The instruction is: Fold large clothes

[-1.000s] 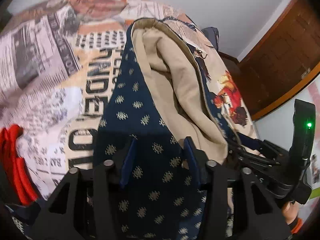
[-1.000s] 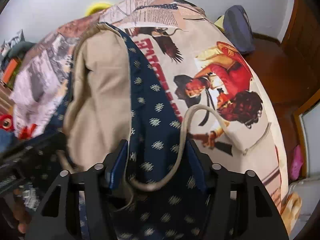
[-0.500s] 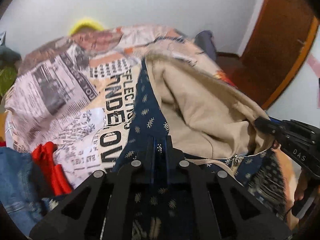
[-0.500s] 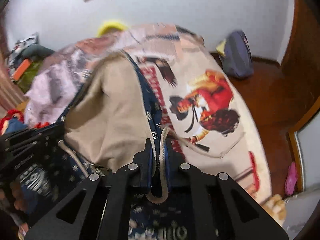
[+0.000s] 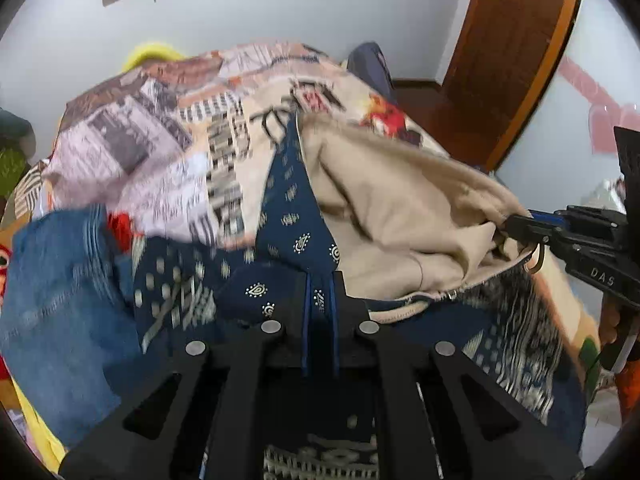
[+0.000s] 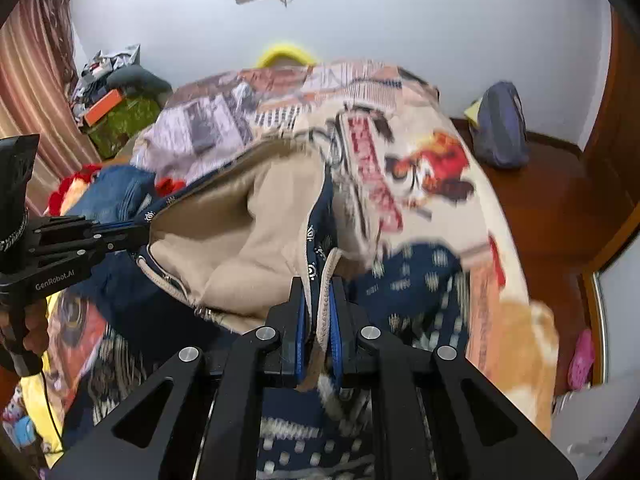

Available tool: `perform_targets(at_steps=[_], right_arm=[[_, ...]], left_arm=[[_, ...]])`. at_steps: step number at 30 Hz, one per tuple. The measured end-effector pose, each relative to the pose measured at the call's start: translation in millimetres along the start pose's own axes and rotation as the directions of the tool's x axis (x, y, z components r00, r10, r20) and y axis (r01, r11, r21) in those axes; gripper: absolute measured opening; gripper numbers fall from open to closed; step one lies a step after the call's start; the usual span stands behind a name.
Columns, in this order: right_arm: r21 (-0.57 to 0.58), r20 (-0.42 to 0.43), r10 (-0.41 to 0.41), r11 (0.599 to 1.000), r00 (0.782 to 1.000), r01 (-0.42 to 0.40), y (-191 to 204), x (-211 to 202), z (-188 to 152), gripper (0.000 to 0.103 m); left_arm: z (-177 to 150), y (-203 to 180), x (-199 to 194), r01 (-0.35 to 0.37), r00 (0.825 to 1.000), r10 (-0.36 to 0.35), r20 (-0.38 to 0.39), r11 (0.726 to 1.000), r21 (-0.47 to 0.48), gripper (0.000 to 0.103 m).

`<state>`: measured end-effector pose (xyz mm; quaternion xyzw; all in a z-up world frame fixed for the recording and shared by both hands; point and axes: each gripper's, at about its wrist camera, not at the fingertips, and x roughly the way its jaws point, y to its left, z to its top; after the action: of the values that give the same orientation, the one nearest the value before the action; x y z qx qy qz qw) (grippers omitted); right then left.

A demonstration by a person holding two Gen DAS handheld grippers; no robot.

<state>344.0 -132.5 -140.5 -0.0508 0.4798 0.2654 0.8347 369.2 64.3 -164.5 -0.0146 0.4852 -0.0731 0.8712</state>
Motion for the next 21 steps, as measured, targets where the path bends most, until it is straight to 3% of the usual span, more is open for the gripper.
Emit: perform_targets(at_steps=[6, 9, 11, 14, 18, 20, 21], right_arm=[[0.024, -0.092, -0.053, 0.998, 0.994, 0.055, -5, 24, -42, 0.010], [0.043, -0.118, -0.071, 0.996, 0.990, 0.077, -7, 34, -52, 0.012], [0.039, -0.124, -0.083, 0.995, 0.989, 0.089, -5, 32, -53, 0.016], [0.029, -0.114, -0.091, 0.995, 0.989, 0.095, -1, 22, -44, 0.023], [0.015, -0.053, -0.106, 0.994, 0.993, 0.107, 2, 7, -28, 0.028], [0.019, -0.021, -0.106, 0.994, 0.994, 0.107, 2, 3, -19, 0.045], [0.025, -0.006, -0.105, 0.994, 0.994, 0.105, 4, 1, -17, 0.047]], left_arm=[[-44, -6, 15, -0.028, 0.997, 0.030, -0.076, 0.999, 0.029, 0.010], [-61, -10, 21, -0.068, 0.991, 0.075, -0.110, 0.996, 0.065, 0.019], [-67, -12, 21, -0.089, 0.989, 0.099, -0.115, 0.992, 0.089, 0.034], [-67, -15, 10, -0.093, 0.992, 0.101, -0.076, 0.991, 0.101, 0.058], [-51, -14, -6, -0.104, 0.995, 0.105, 0.000, 0.990, 0.093, 0.071], [-37, -12, -11, -0.113, 0.993, 0.111, 0.038, 0.991, 0.078, 0.076], [-29, -11, -11, -0.108, 0.993, 0.105, 0.050, 0.992, 0.070, 0.076]])
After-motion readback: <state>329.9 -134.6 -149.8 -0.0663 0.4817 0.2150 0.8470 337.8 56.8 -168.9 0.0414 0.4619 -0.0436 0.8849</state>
